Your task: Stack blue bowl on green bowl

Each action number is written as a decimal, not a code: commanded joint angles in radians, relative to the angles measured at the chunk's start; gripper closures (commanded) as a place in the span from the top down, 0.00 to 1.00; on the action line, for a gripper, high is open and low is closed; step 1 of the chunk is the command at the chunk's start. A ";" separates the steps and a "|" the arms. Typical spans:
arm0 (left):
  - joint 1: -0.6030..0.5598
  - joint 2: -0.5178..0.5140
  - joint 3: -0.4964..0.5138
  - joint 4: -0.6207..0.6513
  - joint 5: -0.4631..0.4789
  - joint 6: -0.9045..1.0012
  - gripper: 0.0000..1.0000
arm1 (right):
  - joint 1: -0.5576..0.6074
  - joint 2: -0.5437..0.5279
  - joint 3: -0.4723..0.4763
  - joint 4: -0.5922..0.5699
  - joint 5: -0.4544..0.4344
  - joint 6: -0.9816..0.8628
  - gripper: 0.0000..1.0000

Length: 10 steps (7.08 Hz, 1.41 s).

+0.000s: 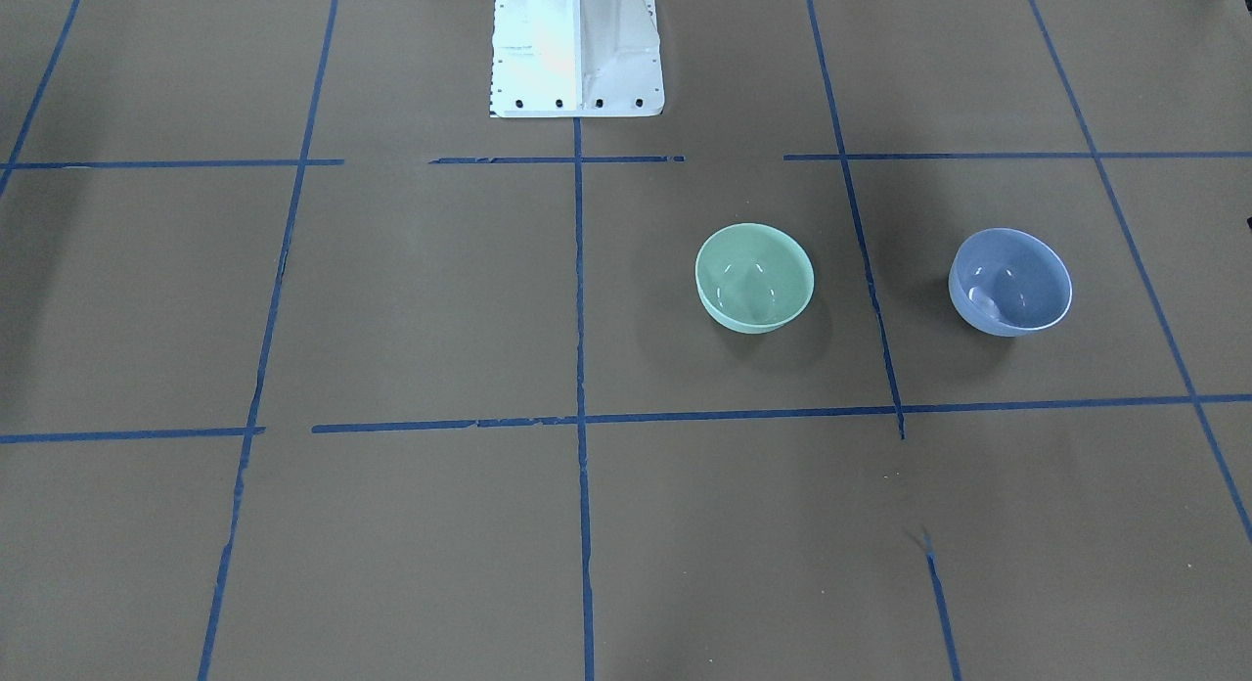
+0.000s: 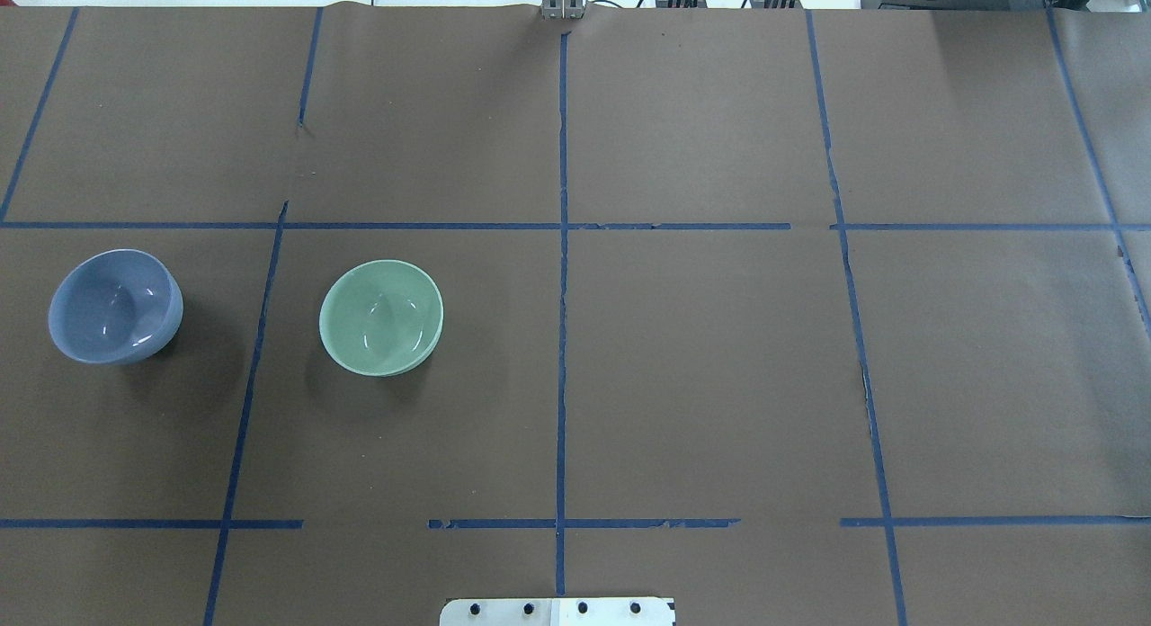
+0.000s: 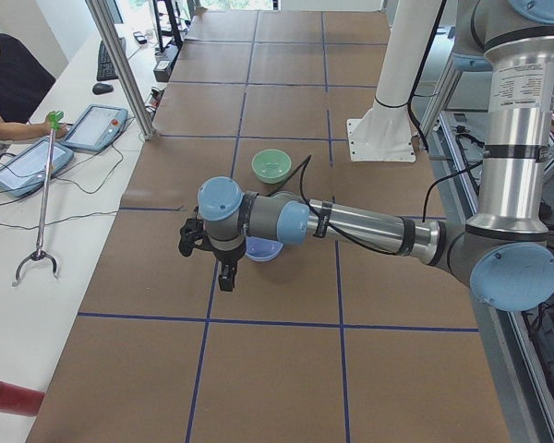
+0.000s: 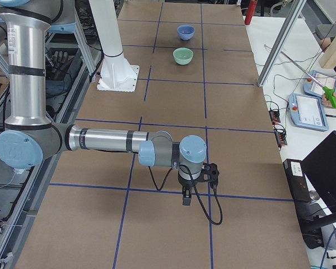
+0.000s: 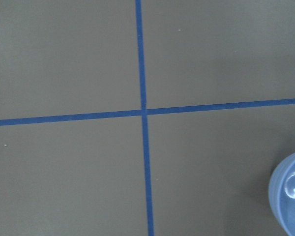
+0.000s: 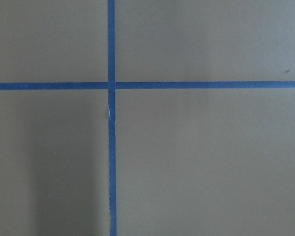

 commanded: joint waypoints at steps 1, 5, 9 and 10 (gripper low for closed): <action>0.118 0.013 -0.034 -0.108 0.043 -0.154 1.00 | 0.000 0.000 0.000 -0.001 -0.001 0.000 1.00; 0.274 0.106 0.042 -0.506 0.110 -0.415 1.00 | 0.000 0.000 0.000 0.001 -0.001 0.000 1.00; 0.413 0.081 0.161 -0.660 0.162 -0.623 1.00 | 0.000 0.000 0.000 0.001 -0.001 0.000 1.00; 0.436 0.064 0.184 -0.663 0.169 -0.638 0.97 | 0.000 0.000 0.000 0.001 -0.001 0.000 1.00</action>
